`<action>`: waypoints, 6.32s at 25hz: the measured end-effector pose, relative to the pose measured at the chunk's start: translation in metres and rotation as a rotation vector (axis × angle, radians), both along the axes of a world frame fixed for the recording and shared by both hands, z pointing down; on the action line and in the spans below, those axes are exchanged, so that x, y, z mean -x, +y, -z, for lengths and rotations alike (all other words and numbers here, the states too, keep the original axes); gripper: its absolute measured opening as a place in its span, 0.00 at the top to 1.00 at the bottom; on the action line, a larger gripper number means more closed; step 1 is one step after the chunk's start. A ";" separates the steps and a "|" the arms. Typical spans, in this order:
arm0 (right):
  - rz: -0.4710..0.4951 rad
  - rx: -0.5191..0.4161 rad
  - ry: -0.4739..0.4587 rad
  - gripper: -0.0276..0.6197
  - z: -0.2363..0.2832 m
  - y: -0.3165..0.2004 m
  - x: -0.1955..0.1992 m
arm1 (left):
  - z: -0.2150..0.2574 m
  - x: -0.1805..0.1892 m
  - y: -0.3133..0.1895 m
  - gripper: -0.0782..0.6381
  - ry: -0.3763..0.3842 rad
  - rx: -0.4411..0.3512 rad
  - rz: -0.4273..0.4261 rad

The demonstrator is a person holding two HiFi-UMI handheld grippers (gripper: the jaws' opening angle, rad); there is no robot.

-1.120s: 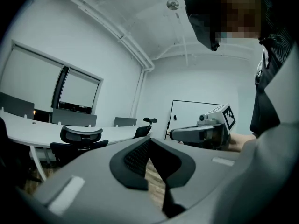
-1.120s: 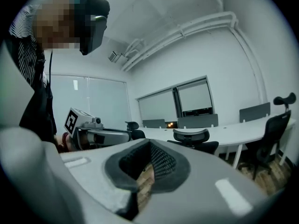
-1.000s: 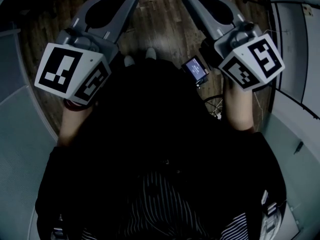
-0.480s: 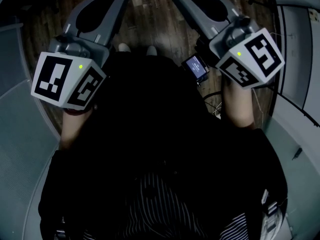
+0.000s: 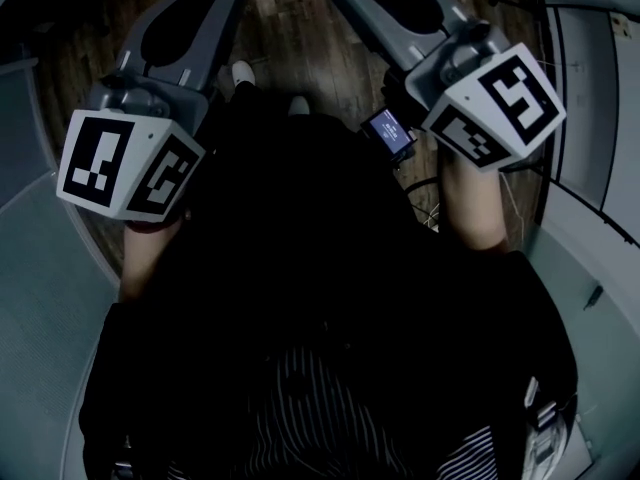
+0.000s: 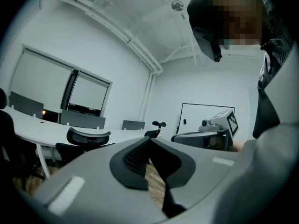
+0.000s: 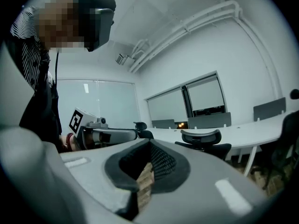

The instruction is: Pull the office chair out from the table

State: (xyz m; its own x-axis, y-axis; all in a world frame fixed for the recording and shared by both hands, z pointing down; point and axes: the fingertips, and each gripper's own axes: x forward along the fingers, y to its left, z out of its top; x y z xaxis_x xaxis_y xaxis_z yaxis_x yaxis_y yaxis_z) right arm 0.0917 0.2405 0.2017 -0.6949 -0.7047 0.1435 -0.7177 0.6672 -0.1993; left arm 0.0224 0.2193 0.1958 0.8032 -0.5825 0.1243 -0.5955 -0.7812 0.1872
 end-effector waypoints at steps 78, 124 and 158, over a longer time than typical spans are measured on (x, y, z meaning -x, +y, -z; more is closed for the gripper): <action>-0.001 0.018 0.133 0.96 -0.024 -0.438 0.069 | -0.031 0.063 -0.427 0.89 -0.074 -0.098 -0.039; 0.173 0.003 0.418 0.96 -0.060 -0.505 0.031 | -0.113 0.007 -0.480 0.89 -0.438 -0.052 -0.392; 0.455 0.121 0.811 0.38 -0.165 -0.481 0.051 | -0.190 0.019 -0.448 0.30 -0.909 -0.224 -0.675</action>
State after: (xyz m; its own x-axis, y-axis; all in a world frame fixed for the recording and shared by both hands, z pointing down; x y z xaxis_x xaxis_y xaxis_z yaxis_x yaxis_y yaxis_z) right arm 0.0403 -0.2403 0.3669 -0.5561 -0.3382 0.7592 -0.3426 0.9255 0.1614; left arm 0.0030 -0.2287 0.3855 0.6268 -0.1505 0.7645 0.1122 -0.9535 -0.2798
